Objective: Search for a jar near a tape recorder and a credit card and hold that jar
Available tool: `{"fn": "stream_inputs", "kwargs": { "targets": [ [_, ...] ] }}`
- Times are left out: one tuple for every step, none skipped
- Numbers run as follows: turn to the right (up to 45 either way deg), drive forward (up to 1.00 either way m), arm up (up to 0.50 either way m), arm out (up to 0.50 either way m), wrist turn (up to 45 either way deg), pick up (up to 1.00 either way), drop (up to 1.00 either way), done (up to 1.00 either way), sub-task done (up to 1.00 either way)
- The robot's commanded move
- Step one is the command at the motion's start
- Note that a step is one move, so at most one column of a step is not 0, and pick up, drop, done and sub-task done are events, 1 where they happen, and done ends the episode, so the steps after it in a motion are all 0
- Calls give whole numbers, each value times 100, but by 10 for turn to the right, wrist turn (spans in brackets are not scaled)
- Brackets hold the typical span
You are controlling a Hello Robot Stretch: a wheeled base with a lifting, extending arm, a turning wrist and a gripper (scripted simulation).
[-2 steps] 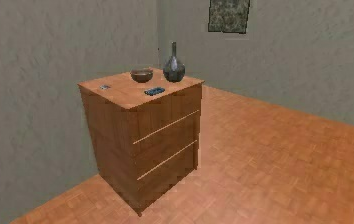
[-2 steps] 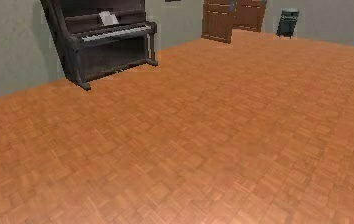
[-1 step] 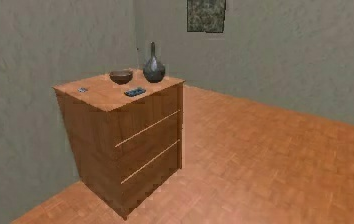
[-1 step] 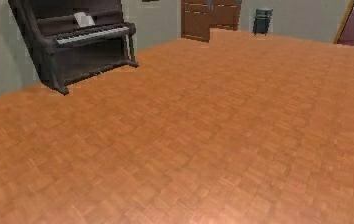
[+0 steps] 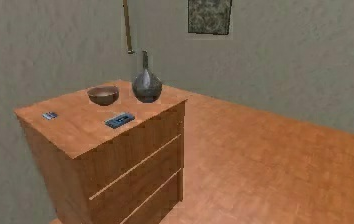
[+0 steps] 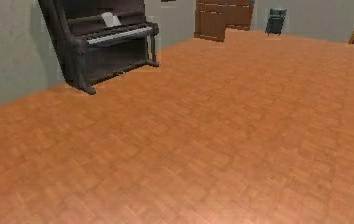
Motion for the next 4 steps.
{"fn": "stream_inputs", "kwargs": {
  "targets": [
    [-450,0,0,0,0,0,0,0,0],
    [-150,0,0,0,0,0,0,0,0],
    [0,25,0,0,0,0,0,0,0],
    [450,0,0,0,0,0,0,0,0]
  ]
}}
